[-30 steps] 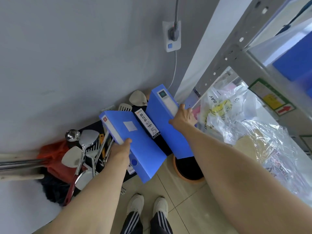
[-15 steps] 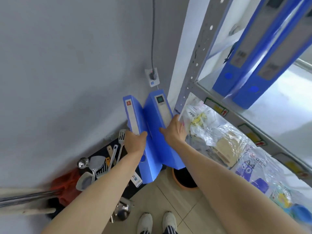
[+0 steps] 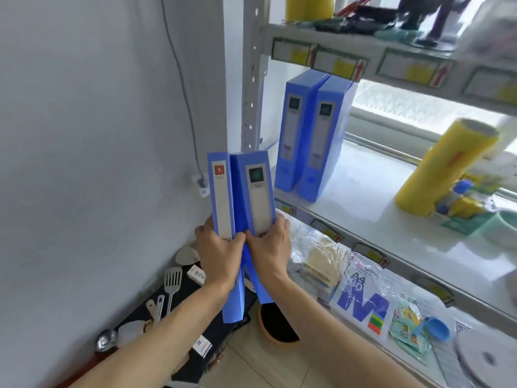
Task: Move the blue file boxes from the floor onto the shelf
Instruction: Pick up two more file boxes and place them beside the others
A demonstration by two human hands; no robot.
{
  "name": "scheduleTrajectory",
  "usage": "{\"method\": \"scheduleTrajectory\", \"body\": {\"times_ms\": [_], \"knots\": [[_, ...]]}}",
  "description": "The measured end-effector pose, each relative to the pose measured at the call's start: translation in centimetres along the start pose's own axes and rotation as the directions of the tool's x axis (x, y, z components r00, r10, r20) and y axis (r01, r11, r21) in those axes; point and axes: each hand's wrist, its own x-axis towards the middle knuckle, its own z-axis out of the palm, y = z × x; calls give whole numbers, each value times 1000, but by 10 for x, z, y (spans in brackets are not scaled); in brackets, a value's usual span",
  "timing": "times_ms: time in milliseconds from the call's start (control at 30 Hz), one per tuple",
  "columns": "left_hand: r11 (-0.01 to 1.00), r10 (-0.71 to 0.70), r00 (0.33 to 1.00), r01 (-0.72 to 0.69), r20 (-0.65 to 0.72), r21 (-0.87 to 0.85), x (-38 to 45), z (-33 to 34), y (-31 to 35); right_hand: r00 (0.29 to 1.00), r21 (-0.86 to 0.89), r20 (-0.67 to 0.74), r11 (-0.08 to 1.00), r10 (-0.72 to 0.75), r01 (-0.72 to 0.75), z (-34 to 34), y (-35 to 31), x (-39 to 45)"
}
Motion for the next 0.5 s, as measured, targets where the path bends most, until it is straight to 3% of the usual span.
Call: {"method": "scheduleTrajectory", "body": {"times_ms": [233,500], "knots": [[972,111,986,-82,123,-220,-87,12,40,981,140,-187,986,-58,85,-96,21,-44],[917,289,915,-182,280,-355,-149,63,78,885,147,-457,975,-83,168,-183,50,-51]]}}
